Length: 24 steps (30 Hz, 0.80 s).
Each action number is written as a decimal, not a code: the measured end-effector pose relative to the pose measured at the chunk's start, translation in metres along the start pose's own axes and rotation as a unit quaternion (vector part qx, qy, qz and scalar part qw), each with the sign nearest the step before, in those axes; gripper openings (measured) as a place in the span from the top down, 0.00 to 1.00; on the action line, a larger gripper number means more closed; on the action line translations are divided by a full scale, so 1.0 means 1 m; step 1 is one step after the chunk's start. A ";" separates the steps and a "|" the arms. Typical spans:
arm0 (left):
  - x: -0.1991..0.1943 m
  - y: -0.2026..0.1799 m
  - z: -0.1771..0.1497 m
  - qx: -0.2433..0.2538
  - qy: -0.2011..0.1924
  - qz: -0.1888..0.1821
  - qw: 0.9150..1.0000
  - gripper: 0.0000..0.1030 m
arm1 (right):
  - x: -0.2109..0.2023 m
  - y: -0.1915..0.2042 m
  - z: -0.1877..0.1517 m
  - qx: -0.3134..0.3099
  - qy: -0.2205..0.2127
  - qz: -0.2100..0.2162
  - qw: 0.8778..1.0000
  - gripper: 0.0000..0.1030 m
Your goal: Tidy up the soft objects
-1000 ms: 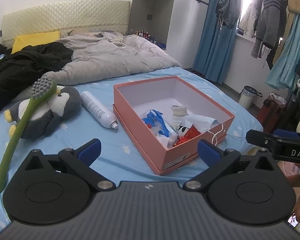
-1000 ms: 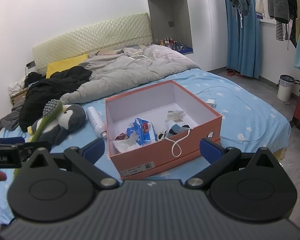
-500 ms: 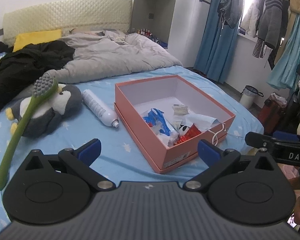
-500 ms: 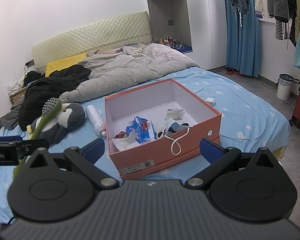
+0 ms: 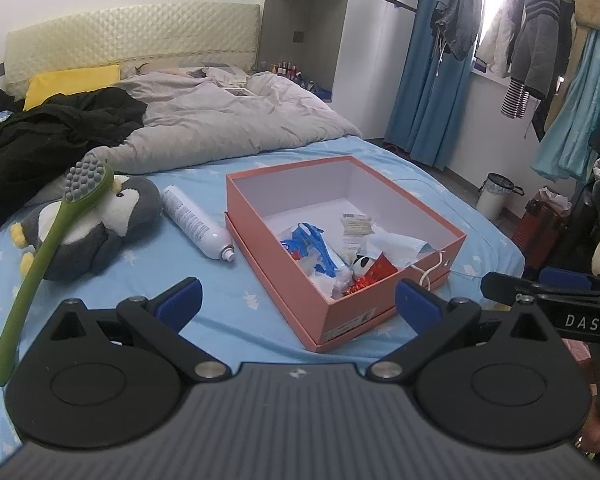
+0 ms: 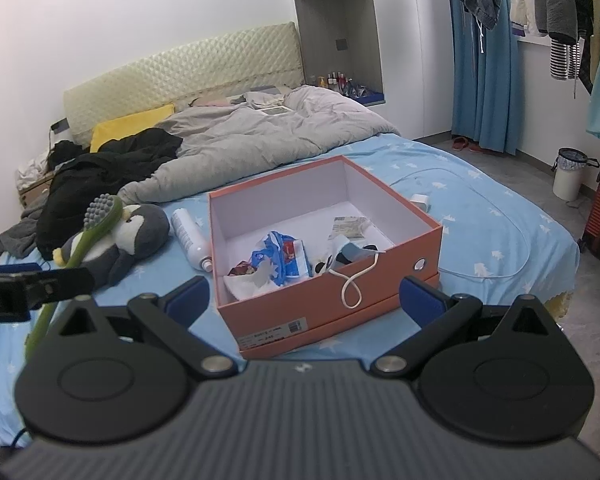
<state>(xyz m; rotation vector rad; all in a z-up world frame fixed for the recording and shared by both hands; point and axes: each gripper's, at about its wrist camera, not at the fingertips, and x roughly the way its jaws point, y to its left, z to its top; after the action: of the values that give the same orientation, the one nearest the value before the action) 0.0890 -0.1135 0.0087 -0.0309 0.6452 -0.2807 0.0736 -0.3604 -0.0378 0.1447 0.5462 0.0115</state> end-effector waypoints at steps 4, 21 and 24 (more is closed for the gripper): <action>-0.001 -0.001 0.000 0.001 0.000 -0.001 1.000 0.00 | 0.001 0.000 0.001 0.000 0.000 0.000 1.000 0.00; -0.003 -0.004 0.001 0.005 -0.007 -0.005 1.000 0.00 | -0.001 0.002 0.001 -0.002 -0.004 0.000 1.000 0.00; -0.005 -0.003 0.001 0.008 -0.006 -0.005 1.000 0.00 | -0.002 0.002 0.001 -0.003 -0.006 0.002 1.000 0.00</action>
<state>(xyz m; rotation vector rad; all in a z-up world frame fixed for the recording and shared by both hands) 0.0857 -0.1152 0.0128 -0.0207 0.6318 -0.2953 0.0725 -0.3583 -0.0353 0.1399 0.5337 0.0167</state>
